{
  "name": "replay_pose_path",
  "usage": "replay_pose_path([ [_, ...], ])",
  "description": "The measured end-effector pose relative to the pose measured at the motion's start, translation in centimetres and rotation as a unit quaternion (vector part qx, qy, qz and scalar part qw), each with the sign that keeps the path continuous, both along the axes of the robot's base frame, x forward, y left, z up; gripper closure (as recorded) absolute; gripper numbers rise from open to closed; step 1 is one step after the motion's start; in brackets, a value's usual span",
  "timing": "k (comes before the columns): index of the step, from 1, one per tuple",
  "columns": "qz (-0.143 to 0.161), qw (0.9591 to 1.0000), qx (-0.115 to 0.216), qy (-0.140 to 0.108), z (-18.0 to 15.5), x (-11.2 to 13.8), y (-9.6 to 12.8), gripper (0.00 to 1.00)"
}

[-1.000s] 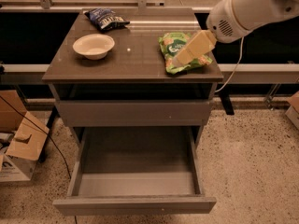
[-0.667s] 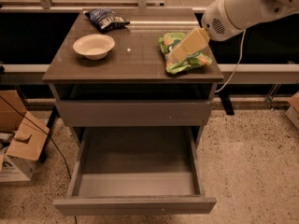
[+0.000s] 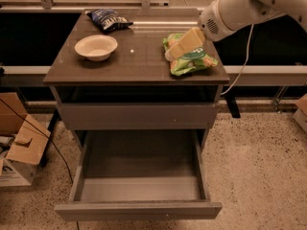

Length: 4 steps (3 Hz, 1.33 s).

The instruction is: Place green rice chip bag into middle drawer

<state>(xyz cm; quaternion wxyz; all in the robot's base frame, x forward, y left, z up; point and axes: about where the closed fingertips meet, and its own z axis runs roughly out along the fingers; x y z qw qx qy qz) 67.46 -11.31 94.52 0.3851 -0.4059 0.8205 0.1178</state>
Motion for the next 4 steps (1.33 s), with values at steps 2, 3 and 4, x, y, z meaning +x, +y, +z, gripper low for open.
replay_pose_path([
  [2, 0.000, 0.9990, 0.021, 0.038, -3.1, 3.7, 0.5, 0.00],
  [3, -0.002, 0.9975, 0.047, 0.053, -4.6, 5.6, 0.3, 0.00],
  [4, -0.009, 0.9957, 0.058, 0.071, -6.2, 7.2, 0.3, 0.00],
])
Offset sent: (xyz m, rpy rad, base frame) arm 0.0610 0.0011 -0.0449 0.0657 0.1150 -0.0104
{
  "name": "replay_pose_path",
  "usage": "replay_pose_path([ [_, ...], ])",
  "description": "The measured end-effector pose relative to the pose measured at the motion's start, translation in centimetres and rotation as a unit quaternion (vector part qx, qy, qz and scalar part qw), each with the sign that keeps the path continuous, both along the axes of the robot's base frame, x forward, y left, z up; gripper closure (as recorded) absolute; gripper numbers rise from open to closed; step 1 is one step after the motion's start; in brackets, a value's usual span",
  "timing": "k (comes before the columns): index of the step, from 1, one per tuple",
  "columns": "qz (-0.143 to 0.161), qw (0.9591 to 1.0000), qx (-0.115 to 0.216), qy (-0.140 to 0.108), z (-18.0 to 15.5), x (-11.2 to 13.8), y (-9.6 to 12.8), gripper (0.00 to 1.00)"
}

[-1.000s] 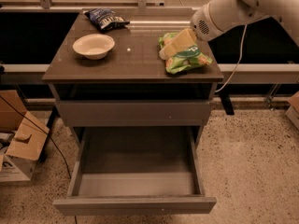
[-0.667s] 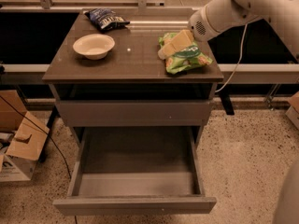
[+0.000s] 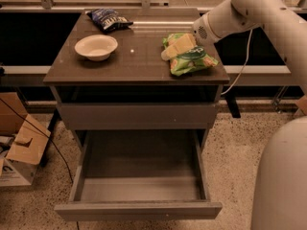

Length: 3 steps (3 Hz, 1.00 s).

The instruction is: Place green rice chip bag into middle drawer

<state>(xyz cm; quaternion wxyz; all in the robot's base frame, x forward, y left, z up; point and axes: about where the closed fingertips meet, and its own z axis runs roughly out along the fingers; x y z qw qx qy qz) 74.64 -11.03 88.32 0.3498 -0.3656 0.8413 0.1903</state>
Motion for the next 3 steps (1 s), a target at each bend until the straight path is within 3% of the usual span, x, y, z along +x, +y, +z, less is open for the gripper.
replay_pose_path([
  [2, -0.033, 0.9984, 0.012, 0.045, -3.8, 1.5, -0.6, 0.01],
  [3, -0.028, 0.9985, -0.007, 0.047, -4.5, 1.3, -0.1, 0.20],
])
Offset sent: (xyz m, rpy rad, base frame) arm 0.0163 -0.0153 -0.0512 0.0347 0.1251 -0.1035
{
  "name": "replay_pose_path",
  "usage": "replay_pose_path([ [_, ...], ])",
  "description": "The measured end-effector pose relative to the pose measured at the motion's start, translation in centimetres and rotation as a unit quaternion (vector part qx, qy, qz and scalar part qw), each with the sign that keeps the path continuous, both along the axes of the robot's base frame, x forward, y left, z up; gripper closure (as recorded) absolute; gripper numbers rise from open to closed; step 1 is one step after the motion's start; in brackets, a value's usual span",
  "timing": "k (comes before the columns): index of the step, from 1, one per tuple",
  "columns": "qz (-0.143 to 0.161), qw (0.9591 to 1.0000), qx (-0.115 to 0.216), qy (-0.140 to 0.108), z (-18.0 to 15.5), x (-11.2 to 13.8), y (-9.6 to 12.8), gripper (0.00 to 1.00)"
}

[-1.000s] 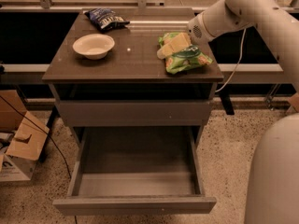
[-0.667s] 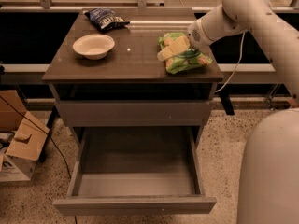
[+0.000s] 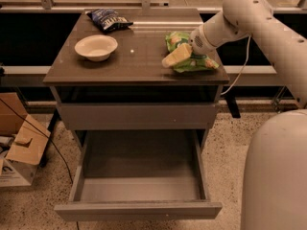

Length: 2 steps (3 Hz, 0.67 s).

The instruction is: Place green rice chip bag into middle drawer

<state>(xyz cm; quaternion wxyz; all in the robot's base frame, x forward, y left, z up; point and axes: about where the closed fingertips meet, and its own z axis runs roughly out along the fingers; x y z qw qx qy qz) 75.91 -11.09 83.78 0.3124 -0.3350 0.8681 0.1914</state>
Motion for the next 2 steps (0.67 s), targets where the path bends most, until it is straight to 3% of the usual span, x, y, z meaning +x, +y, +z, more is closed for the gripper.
replay_pose_path([
  [2, 0.010, 0.9991, -0.020, -0.036, 2.3, -0.6, -0.2, 0.66],
])
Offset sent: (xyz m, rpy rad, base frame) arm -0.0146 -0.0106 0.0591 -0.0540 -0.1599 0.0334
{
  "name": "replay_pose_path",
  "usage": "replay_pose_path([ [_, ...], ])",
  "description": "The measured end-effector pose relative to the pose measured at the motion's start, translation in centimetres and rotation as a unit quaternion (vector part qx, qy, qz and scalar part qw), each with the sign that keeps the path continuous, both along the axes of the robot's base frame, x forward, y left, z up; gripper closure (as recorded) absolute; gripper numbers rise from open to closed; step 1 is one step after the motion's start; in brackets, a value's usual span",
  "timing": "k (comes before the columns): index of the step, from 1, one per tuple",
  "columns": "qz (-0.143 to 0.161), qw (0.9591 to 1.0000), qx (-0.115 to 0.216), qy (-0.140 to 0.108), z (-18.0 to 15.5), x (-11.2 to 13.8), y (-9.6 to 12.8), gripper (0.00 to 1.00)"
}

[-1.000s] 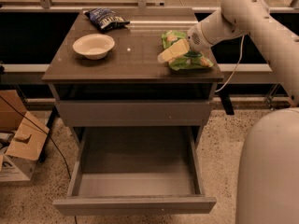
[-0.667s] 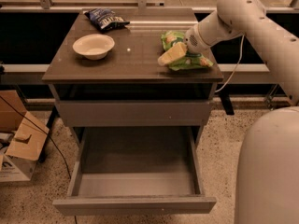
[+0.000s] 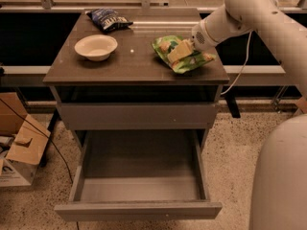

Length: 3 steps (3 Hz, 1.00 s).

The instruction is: Place green rice chip bag into middle drawer

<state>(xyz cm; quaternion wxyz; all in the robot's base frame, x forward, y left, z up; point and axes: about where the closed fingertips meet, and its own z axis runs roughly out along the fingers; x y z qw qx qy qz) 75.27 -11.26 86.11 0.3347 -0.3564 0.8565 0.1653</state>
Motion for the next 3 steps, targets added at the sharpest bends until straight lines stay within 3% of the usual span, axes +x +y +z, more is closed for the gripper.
replay_pose_path([
  [1, 0.009, 0.9994, 0.008, -0.032, 2.3, -0.7, -0.2, 0.89],
  [2, 0.015, 0.9974, 0.036, -0.061, 4.6, -1.8, -0.4, 1.00],
  [3, 0.024, 0.9945, 0.057, -0.084, 6.4, -3.3, -0.4, 1.00],
])
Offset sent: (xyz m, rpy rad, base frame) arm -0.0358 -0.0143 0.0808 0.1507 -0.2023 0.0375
